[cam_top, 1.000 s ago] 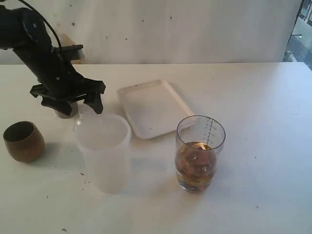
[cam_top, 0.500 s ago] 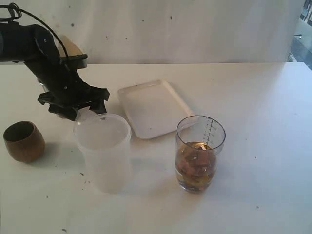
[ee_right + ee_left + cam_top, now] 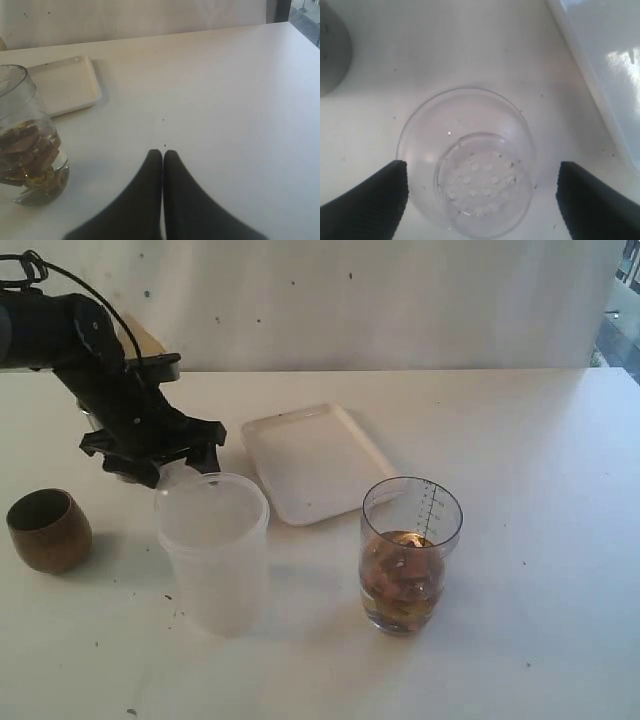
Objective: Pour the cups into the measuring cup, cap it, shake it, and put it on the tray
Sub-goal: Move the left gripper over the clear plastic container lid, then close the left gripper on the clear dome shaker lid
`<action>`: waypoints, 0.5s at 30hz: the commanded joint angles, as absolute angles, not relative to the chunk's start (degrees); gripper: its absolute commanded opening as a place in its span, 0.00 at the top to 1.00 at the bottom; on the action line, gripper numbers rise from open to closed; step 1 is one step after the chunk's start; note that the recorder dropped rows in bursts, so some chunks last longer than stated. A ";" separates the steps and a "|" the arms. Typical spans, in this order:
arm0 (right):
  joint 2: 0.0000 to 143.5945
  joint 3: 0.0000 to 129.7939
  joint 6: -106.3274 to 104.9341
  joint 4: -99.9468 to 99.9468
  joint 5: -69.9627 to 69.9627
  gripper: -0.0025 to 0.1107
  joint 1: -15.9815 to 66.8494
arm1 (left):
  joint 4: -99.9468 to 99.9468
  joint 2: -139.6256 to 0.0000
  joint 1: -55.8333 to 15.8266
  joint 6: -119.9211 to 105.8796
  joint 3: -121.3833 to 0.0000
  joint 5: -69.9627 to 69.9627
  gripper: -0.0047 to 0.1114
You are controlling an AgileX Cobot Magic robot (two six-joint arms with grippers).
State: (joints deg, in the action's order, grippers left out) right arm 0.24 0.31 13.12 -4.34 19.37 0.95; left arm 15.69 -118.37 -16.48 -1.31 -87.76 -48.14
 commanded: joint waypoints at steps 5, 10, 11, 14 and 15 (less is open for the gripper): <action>0.00 0.00 13.38 -4.51 19.30 0.98 0.67 | 16.65 -117.96 -16.70 -0.89 -93.16 -53.22 0.30; 0.00 0.00 13.38 -4.51 19.30 0.98 0.67 | 14.39 -118.60 -16.70 0.00 -93.16 -57.36 0.30; 0.00 0.00 13.38 -4.51 19.30 0.98 0.67 | 13.30 -118.60 -16.70 0.00 -93.16 -57.39 0.30; 0.00 0.00 13.38 -4.51 19.30 0.98 0.67 | 12.07 -118.60 -16.70 0.00 -93.16 -56.77 0.30; 0.00 0.00 13.38 -4.51 19.30 0.98 0.67 | 12.07 -118.60 -16.70 0.00 -93.16 -56.64 0.30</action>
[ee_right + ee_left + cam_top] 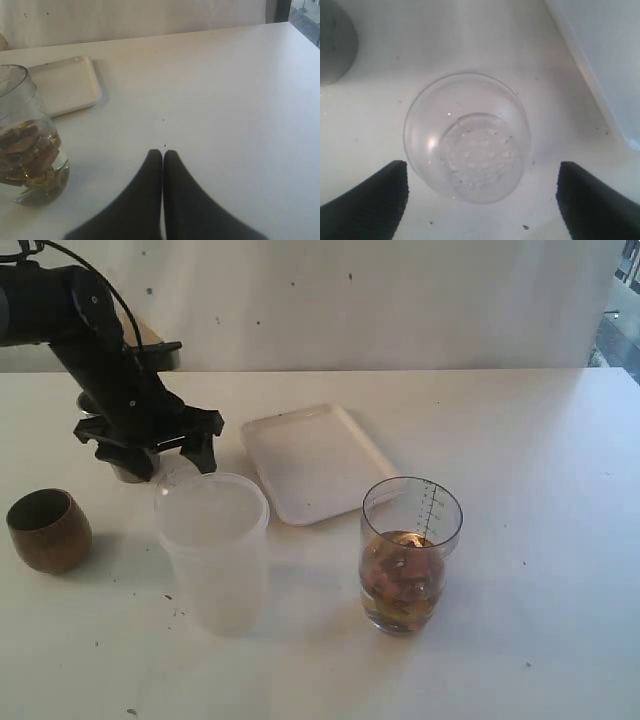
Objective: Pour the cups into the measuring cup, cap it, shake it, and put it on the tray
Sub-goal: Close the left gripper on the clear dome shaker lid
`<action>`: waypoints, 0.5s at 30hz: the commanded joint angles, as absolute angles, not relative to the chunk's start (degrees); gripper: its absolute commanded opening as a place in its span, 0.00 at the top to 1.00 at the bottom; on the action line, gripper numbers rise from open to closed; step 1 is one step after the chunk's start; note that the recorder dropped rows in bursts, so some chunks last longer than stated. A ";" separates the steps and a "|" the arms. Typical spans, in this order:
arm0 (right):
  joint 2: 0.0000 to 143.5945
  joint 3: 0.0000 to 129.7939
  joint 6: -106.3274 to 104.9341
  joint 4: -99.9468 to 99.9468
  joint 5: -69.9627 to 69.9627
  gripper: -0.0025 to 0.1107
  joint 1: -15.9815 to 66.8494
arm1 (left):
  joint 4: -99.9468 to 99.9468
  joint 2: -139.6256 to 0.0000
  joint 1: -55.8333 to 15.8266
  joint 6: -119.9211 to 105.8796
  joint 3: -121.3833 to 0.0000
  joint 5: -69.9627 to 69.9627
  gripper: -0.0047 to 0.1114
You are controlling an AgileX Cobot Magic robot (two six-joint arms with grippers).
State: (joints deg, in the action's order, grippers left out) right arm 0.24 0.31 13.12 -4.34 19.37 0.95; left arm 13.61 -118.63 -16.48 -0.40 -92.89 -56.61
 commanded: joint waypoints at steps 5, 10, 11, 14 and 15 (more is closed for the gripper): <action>0.00 0.00 13.38 -4.51 19.30 0.98 0.67 | 13.67 -118.60 -16.70 0.00 -93.16 -55.04 0.39; 0.00 0.00 13.38 -4.51 19.30 0.98 0.67 | 15.60 -118.70 -16.70 0.00 -93.16 -54.67 0.44; 0.00 0.00 13.38 -4.51 19.30 0.98 0.67 | 15.60 -118.70 -16.70 0.00 -93.16 -54.67 0.44; 0.00 0.00 13.38 -4.51 19.30 0.98 0.67 | 15.60 -118.94 -16.70 0.00 -93.06 -54.67 0.44; 0.00 0.00 13.38 -4.51 19.30 0.98 0.67 | 15.60 -119.19 -16.70 0.00 -93.06 -54.79 0.44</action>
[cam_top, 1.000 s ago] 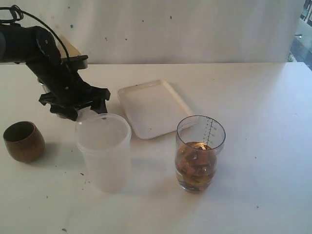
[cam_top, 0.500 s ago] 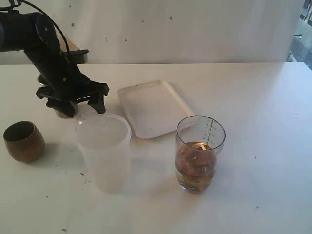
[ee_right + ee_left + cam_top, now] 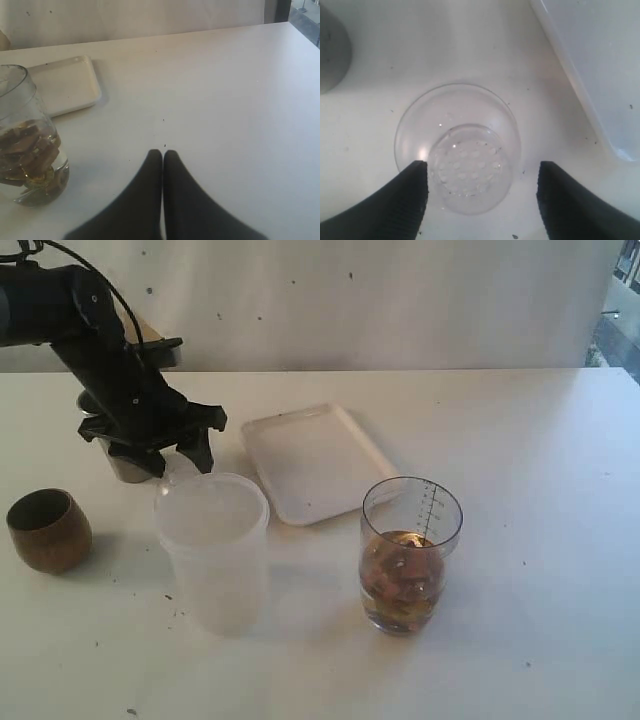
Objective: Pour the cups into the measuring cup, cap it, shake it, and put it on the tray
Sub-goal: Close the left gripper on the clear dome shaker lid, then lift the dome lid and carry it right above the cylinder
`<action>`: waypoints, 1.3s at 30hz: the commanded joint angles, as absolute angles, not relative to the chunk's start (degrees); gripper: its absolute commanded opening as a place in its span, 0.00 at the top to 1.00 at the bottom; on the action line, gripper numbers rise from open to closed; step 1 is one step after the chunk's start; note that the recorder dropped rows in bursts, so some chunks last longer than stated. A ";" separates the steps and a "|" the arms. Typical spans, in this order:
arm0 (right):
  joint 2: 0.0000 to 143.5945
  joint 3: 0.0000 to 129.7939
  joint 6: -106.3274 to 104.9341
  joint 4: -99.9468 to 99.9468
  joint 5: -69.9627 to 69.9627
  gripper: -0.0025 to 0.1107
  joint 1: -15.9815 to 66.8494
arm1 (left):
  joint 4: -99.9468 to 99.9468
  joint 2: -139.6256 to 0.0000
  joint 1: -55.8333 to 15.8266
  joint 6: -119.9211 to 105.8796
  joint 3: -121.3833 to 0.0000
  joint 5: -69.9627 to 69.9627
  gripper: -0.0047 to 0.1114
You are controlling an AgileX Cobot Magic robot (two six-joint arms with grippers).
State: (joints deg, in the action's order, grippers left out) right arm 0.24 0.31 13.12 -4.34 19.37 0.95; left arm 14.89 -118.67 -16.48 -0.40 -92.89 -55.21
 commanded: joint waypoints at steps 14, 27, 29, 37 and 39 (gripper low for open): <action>0.00 0.00 13.38 -4.51 19.30 0.98 0.67 | 15.49 -120.22 -16.70 1.20 -93.06 -55.82 0.72; 0.00 0.00 13.38 -4.51 19.30 0.98 0.67 | 14.98 -113.57 -16.70 -0.34 -93.39 -59.97 0.96; 0.00 0.00 13.38 -4.51 19.30 0.98 0.67 | 14.98 -111.60 -16.70 -0.34 -93.39 -59.97 0.96; 0.00 0.00 13.38 -4.51 19.30 0.98 0.67 | 16.67 -98.92 -16.70 -2.52 -93.39 -65.32 0.96; 0.00 0.00 13.38 -4.51 19.30 0.98 0.67 | 17.26 -96.51 -16.70 -4.53 -93.39 -67.69 0.96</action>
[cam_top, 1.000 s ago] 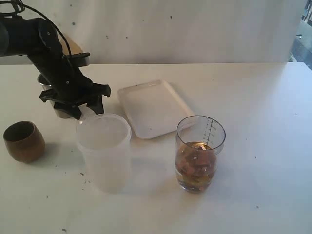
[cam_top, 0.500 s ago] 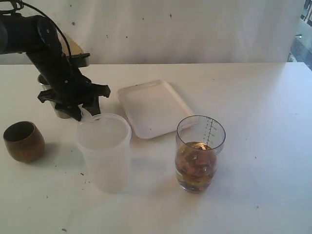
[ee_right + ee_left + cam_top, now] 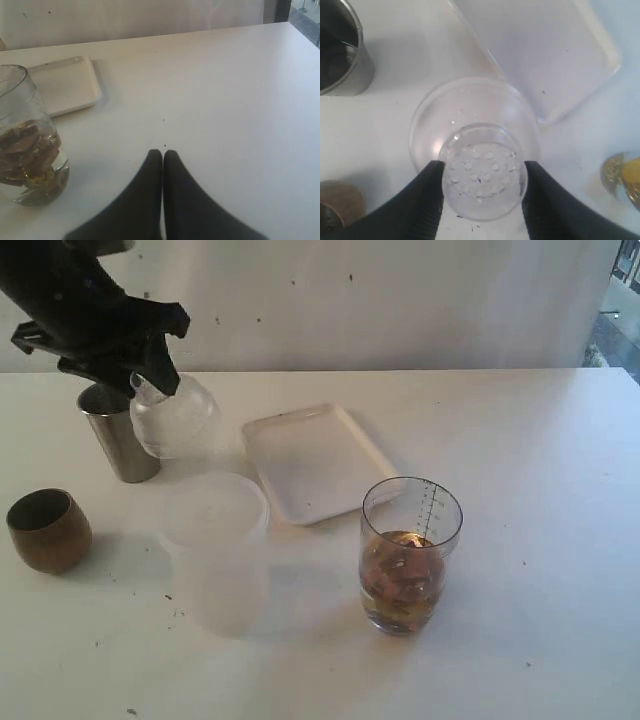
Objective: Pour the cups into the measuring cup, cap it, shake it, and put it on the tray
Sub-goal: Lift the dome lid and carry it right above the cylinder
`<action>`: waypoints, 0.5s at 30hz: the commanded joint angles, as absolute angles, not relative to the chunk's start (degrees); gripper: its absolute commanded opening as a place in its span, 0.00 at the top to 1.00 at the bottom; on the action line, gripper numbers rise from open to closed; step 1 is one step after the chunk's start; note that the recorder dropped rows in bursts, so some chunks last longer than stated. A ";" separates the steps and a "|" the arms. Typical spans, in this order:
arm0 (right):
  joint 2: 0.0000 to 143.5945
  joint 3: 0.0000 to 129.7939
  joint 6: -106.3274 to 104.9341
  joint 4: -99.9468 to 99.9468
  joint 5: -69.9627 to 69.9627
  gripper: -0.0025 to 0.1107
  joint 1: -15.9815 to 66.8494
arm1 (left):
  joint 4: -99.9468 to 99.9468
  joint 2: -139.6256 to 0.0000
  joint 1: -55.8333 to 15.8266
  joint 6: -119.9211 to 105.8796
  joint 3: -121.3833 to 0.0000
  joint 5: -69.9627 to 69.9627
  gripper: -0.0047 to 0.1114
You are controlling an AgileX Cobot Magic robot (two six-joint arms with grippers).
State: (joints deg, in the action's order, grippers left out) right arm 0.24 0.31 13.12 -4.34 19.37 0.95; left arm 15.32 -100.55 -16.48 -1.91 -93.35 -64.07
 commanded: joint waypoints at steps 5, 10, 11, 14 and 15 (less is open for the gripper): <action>0.00 0.00 13.38 -4.51 19.30 0.98 0.67 | 19.21 -91.04 -19.21 -6.46 -93.39 -69.96 0.96; 0.00 0.00 13.38 -4.51 19.30 0.98 0.67 | 19.07 -89.43 -29.26 -4.91 -93.39 -69.96 0.96; 0.00 0.00 13.38 -4.51 19.30 0.98 0.67 | 18.10 -89.66 -31.91 -3.83 -93.39 -69.96 0.96; 0.00 0.00 13.38 -4.51 19.30 0.98 0.67 | 18.17 -91.06 -36.04 -1.05 -93.39 -69.96 0.96; 0.00 0.00 13.38 -4.51 19.30 0.98 0.67 | 18.69 -91.60 -36.95 -0.77 -93.39 -69.96 0.96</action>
State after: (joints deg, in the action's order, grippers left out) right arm 0.24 0.31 13.12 -4.34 19.37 0.95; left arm 18.07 -90.58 -34.21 -2.82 -93.35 -69.91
